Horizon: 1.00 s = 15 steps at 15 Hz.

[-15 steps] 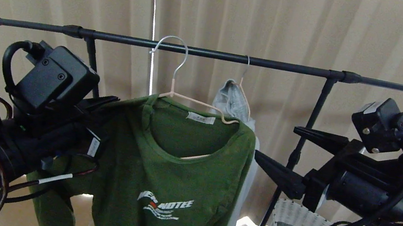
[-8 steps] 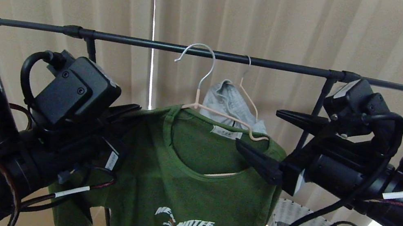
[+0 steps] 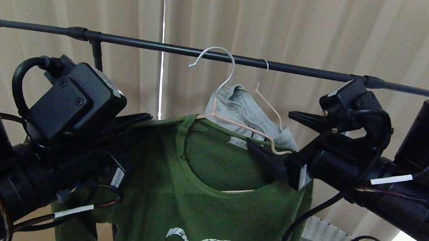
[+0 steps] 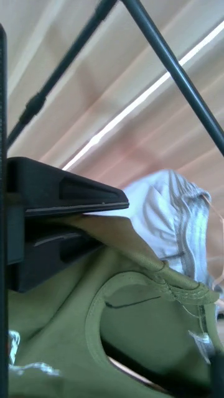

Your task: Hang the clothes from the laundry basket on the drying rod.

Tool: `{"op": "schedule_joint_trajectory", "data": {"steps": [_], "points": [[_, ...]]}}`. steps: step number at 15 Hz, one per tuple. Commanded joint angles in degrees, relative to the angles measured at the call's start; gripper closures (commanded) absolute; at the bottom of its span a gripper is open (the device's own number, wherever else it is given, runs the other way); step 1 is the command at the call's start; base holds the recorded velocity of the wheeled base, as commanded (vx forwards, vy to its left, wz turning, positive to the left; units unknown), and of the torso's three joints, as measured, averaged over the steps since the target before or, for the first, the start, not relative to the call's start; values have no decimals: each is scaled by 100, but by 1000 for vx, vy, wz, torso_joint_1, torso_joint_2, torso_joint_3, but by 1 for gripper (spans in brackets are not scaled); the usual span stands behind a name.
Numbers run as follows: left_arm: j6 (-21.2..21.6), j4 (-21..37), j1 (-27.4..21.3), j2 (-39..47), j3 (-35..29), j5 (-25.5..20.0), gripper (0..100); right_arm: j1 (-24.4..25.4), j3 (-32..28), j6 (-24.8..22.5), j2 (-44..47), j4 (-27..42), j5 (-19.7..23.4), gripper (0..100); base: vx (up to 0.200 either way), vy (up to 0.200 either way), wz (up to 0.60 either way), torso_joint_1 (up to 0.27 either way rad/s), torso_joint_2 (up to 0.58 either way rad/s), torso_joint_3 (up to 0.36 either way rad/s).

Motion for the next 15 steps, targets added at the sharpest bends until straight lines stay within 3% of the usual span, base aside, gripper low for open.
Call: {"op": "schedule_joint_trajectory", "data": {"steps": [1, 7, 8, 15], "points": [[-14, -20, -116, -26, -12, 2, 100, -2, -53, -1, 125, -5, 4, 0, 0, 0, 0, 0, 0, 0], [-23, -20, -160, -96, -3, 2, 100, 6, -88, -1, 204, -14, 4, 0, 0, 0, 0, 0, 0, 0], [-23, -20, -160, -149, 6, 2, 100, 6, -88, 7, 204, -14, 4, 100, 0, 0, 0, 0, 0, 0], [-41, -20, -160, -210, 14, 2, 100, 6, -62, 16, 186, -22, 13, 100, 0, 0, 0, 0, 0, 0]]}}
